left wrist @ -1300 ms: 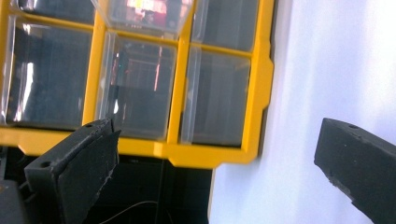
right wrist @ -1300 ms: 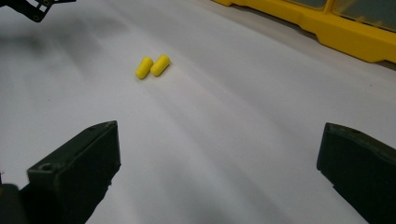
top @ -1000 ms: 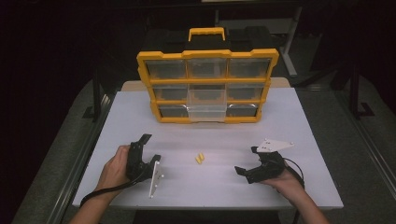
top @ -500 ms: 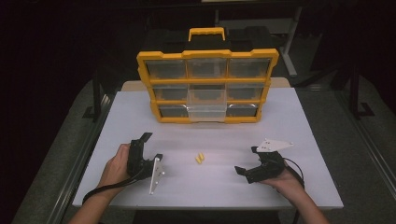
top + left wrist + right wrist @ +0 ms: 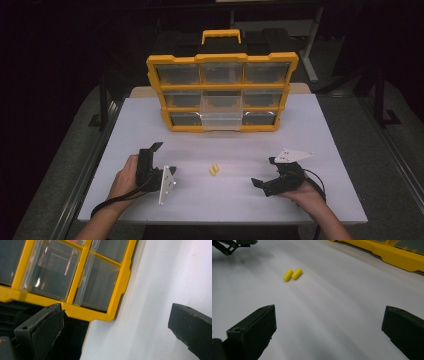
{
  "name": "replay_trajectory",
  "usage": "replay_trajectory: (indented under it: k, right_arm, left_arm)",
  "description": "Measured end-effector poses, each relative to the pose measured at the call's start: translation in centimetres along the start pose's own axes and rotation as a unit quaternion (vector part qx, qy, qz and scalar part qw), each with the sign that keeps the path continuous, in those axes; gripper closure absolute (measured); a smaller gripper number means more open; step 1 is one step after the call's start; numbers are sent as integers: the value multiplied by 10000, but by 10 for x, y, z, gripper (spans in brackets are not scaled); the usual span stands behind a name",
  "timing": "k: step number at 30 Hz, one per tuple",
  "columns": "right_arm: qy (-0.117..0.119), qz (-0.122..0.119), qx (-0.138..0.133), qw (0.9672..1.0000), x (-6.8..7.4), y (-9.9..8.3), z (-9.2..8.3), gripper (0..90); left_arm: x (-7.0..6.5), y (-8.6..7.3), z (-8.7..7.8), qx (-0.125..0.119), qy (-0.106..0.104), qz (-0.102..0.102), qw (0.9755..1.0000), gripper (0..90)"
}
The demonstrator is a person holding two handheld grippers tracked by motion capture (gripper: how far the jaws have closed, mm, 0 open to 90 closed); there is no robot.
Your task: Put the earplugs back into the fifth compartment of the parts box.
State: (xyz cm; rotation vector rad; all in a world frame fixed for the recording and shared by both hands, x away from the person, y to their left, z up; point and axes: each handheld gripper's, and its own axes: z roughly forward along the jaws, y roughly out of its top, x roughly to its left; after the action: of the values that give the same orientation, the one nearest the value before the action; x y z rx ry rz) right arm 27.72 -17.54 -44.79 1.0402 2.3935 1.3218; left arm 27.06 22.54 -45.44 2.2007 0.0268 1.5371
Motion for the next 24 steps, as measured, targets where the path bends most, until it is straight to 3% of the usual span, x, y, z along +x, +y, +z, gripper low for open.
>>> replay_trajectory:
  k: [3,6,7,10,11,15,16,18,20,24]
  right_arm:
    - [-16,24,-15,10000,-1,0,0,0]
    - [-19,29,-20,10000,-1,0,0,0]
    - [-30,28,-12,10000,0,0,0,0]
    - [-34,30,-4,10000,0,0,0,0]
    - [-41,19,9,10000,0,0,0,0]
    - [-51,15,21,10000,1,0,0,0]
    - [-6,74,6,10000,1,0,0,0]
    - [1,79,13,10000,1,0,-1,0]
    - [-8,65,6,10000,1,0,-1,0]
    - [-40,9,-15,10000,2,0,-1,0]
  left_arm:
    - [2,-1,0,-23,-59,-271,9996,0]
    - [2,-1,0,-28,-64,-312,9995,0]
    - [4,-1,0,-26,-115,-520,9986,0]
    - [5,0,0,-25,-135,-570,9983,0]
    - [6,0,0,-45,-181,-703,9974,0]
    - [7,1,0,-78,-254,-874,9958,0]
    - [8,1,0,-80,-328,-1017,9942,0]
    - [9,0,0,-82,-367,-1067,9936,0]
    - [10,0,1,-107,-443,-1257,9910,0]
    - [10,0,1,-116,-463,-1318,9901,0]
